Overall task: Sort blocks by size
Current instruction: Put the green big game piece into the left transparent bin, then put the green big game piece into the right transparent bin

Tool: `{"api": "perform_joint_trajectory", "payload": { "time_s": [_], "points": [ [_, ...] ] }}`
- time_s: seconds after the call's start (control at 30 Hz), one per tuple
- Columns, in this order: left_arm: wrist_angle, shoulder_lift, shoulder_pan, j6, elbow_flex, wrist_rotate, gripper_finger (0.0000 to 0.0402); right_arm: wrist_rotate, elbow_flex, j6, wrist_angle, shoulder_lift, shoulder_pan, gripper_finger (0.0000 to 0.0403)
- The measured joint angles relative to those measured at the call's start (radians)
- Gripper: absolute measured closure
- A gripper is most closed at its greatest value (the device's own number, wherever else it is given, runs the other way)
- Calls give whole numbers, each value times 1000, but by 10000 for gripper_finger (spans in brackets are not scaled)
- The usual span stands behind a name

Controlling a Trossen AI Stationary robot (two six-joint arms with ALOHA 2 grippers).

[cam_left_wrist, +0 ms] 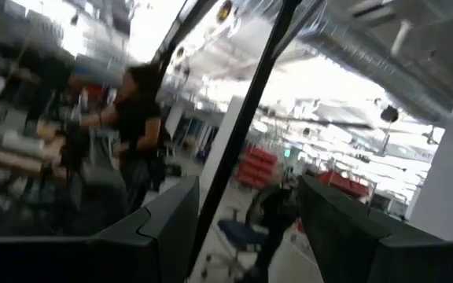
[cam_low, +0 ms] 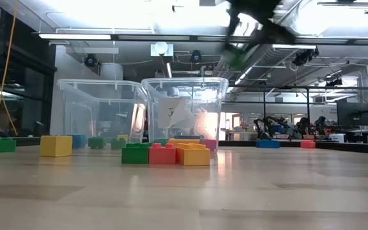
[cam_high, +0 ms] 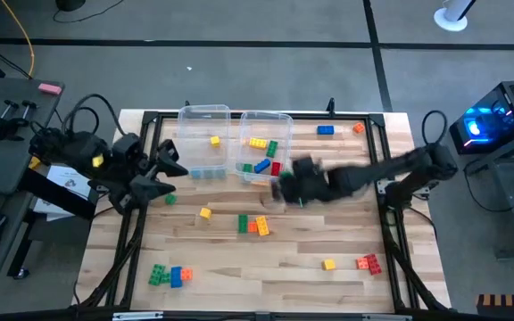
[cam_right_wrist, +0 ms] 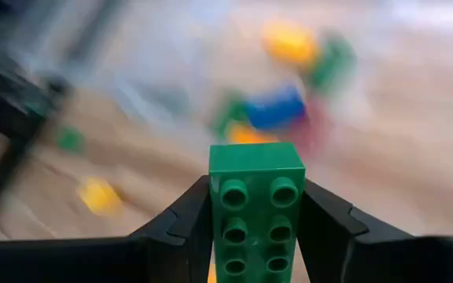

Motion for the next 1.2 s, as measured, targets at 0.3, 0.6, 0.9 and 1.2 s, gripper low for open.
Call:
{"api": "perform_joint_trajectory", "payload": {
  "time_s": [0.3, 0.6, 0.9, 1.2],
  "points": [
    [-155, 46, -24, -105, -1, 0, 200, -213, 63, -364, 238, 52, -336, 267],
    [-154, 151, -71, -132, -2, -24, 200, -305, 62, -376, 318, 174, -356, 185],
    [-131, 205, -62, -163, -2, -24, 200, -340, 63, -478, 377, 17, -381, 70],
    [-94, 304, 39, -231, -1, 36, 200, -328, 64, -569, 351, -190, -330, 67]
  ]
}}
